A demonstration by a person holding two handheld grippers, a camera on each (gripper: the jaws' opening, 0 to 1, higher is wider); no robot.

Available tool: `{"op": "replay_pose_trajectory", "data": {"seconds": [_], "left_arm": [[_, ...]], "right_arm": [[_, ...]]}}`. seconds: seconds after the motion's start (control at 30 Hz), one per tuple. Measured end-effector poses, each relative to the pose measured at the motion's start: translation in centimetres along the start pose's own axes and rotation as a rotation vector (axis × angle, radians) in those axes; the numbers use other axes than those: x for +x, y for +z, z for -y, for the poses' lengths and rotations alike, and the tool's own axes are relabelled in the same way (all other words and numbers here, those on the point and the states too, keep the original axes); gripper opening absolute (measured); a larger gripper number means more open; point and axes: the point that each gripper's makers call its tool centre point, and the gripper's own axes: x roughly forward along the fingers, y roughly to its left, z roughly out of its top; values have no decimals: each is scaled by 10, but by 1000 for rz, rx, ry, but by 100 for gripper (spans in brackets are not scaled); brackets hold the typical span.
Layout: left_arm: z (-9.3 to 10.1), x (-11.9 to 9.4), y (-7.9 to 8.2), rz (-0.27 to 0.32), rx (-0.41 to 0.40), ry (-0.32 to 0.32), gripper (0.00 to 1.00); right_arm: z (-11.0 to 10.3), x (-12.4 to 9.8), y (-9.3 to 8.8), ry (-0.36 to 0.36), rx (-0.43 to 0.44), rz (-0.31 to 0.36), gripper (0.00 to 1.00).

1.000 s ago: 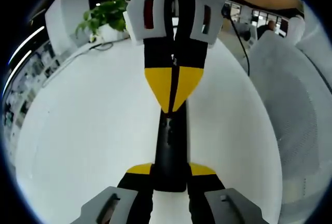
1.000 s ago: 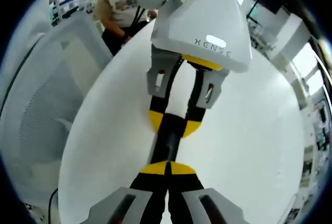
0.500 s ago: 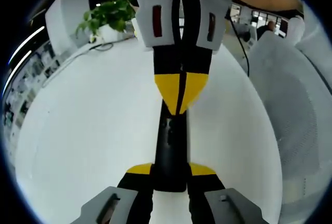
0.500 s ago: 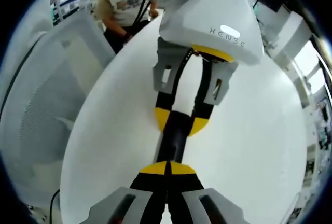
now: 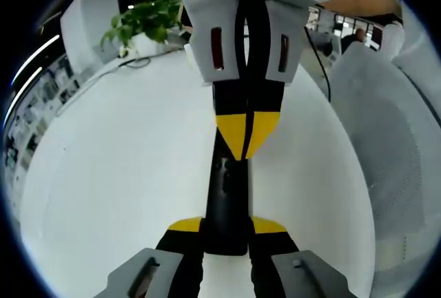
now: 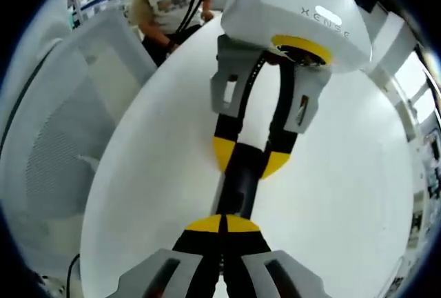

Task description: Press the specified remote control buttons in sequence, fully releasing each button before pressing the next.

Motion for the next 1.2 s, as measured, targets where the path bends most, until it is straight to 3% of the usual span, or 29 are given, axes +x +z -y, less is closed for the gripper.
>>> {"op": "replay_pose_trajectory", "data": {"seconds": [1.2], "left_arm": [[-1, 1, -1, 3, -11, -1, 23]], "right_arm": [[-1, 12, -3, 29, -2, -29, 0]]}}
